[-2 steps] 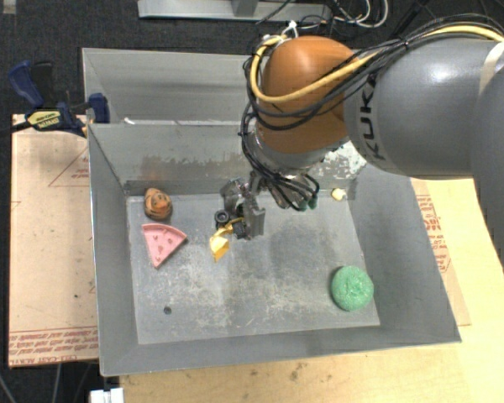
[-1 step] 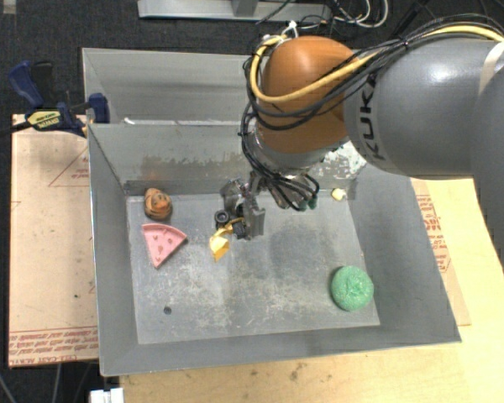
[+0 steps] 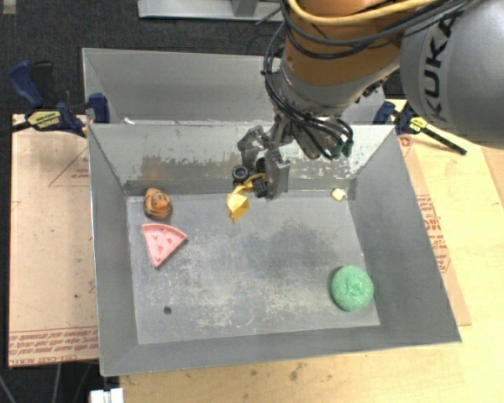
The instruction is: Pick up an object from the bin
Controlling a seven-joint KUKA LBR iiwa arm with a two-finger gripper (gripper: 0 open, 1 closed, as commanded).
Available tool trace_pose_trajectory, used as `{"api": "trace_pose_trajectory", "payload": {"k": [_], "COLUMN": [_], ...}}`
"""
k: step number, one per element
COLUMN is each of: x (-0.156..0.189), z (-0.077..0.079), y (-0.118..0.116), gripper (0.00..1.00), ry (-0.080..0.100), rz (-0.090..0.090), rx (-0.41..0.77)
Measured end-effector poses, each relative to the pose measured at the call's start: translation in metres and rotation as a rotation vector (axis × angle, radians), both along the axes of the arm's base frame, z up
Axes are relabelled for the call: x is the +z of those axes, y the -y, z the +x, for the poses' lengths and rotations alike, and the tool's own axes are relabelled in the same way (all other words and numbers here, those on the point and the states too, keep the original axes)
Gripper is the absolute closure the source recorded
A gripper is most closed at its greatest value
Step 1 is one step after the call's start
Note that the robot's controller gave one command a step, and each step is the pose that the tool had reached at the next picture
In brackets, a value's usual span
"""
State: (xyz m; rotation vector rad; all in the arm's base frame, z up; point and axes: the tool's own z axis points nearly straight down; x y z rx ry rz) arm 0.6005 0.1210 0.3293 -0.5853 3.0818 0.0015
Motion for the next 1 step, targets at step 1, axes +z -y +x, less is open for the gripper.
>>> {"api": "trace_pose_trajectory", "payload": {"k": [1], "x": [-0.0002], "z": [-0.0001], "y": [0.0001], "gripper": [1.0], "ry": [0.0], "rz": [0.0], "rx": [0.0]}}
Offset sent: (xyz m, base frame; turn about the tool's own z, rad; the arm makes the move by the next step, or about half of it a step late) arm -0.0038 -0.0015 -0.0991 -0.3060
